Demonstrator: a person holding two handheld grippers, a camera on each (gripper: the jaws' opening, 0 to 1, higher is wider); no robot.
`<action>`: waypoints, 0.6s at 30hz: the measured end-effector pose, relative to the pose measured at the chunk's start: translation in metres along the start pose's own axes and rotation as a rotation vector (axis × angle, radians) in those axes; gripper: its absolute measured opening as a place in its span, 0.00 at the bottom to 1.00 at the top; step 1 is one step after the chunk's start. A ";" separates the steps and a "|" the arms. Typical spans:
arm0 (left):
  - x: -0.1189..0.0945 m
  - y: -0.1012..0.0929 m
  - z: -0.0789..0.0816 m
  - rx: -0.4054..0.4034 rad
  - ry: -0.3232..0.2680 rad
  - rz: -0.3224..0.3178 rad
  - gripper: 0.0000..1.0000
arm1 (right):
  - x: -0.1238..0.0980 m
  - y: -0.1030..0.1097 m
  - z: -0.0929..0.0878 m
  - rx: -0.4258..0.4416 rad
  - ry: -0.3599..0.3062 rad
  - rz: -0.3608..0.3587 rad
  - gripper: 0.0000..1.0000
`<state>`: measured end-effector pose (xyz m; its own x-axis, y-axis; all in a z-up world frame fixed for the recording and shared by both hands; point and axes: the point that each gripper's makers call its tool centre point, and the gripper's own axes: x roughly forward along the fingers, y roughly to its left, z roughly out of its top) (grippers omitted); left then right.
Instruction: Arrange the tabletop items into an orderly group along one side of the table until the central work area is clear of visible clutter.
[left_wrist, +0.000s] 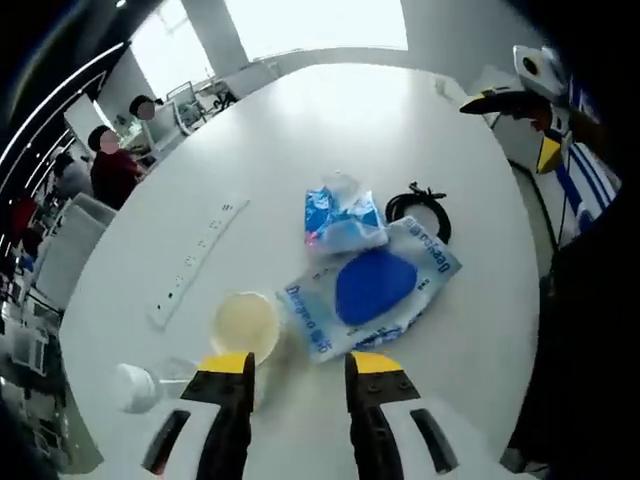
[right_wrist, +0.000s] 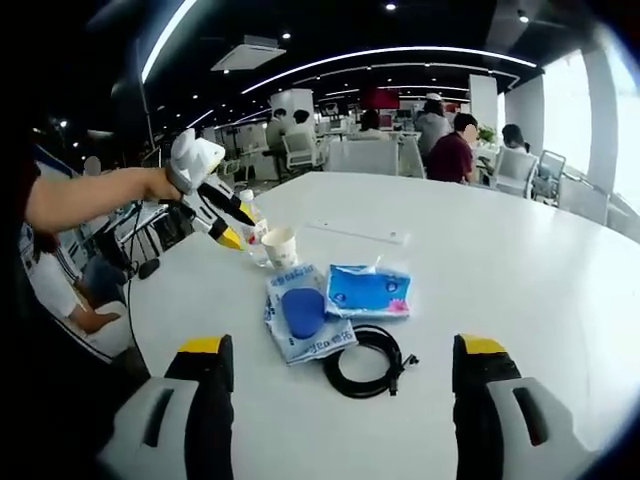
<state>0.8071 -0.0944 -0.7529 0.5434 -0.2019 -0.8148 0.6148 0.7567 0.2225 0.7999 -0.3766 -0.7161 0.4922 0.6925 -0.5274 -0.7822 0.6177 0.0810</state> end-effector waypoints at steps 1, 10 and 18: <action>0.001 0.001 0.000 -0.017 -0.007 0.000 0.42 | 0.000 0.000 0.001 0.008 -0.003 0.006 0.89; -0.010 -0.022 0.012 -0.200 -0.097 0.043 0.55 | 0.003 -0.017 0.006 0.068 -0.022 0.039 0.93; -0.015 -0.048 0.030 -0.312 -0.175 0.092 0.72 | 0.009 -0.030 0.005 0.006 0.009 0.077 0.99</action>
<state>0.7864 -0.1462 -0.7352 0.6944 -0.2069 -0.6892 0.3696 0.9243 0.0950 0.8300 -0.3875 -0.7192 0.4268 0.7349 -0.5270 -0.8155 0.5646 0.1268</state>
